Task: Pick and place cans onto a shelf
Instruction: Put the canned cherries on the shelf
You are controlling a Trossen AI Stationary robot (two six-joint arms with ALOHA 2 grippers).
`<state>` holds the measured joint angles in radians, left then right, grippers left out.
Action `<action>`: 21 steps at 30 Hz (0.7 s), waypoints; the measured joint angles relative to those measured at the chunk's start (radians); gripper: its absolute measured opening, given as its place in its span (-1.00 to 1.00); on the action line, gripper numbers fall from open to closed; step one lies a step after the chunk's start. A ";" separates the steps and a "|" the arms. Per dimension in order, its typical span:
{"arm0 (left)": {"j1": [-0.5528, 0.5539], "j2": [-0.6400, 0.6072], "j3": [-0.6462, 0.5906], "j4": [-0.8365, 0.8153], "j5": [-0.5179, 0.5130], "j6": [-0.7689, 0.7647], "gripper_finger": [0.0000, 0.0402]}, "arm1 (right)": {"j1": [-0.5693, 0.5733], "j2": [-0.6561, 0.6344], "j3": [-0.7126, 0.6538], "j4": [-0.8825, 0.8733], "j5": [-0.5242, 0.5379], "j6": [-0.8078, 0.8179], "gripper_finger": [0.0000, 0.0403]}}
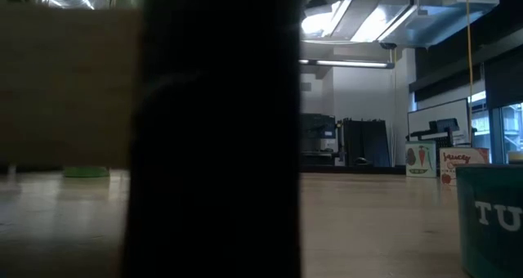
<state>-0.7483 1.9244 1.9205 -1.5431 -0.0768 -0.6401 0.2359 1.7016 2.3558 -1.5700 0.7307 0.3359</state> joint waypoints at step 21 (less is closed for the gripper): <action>-0.031 0.000 -0.153 -0.028 0.083 -0.222 -0.99 | 0.001 0.000 0.000 0.006 -0.019 0.000 -0.98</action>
<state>-0.7793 1.9244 1.7675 -1.5708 0.0063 -0.8619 0.2367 1.7016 2.3558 -1.5635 0.7119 0.3359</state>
